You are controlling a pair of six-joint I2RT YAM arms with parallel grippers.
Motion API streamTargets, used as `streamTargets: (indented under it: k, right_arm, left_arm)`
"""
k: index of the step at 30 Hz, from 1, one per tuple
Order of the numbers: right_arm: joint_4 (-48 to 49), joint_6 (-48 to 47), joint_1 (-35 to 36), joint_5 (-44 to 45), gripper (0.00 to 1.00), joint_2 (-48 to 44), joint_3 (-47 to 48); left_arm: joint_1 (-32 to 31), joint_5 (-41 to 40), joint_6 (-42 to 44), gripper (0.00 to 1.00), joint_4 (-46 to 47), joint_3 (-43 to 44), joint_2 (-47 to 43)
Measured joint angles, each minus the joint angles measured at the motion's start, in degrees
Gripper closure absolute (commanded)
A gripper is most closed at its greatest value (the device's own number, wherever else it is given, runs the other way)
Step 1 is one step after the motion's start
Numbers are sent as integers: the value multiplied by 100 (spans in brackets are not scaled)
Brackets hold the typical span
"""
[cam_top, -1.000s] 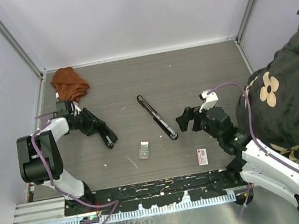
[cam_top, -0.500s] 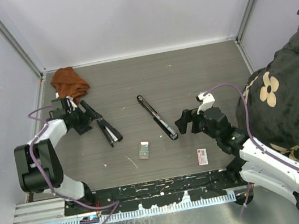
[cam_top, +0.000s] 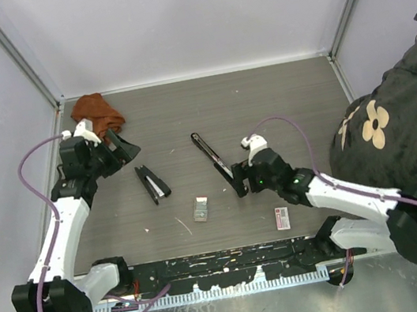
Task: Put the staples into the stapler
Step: Place the stapler at the center of the board, then close the stapler at the center of the board.
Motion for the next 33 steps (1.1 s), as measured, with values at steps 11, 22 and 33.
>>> streamTargets:
  k: [11,22,33]
  right_arm:
    - [446,-450,385,992,21,2583,1665]
    - [1016,-1043,179,988,39,4865,3445]
    - [1473,-1467,-175,439,63,5963,4463]
  left_arm:
    - [-74,293,-13,16,-133,-796,-540]
    - [-74,476,-31,14,-70,-798,-619]
    - [-177,485,-28,13,76,-835,-452]
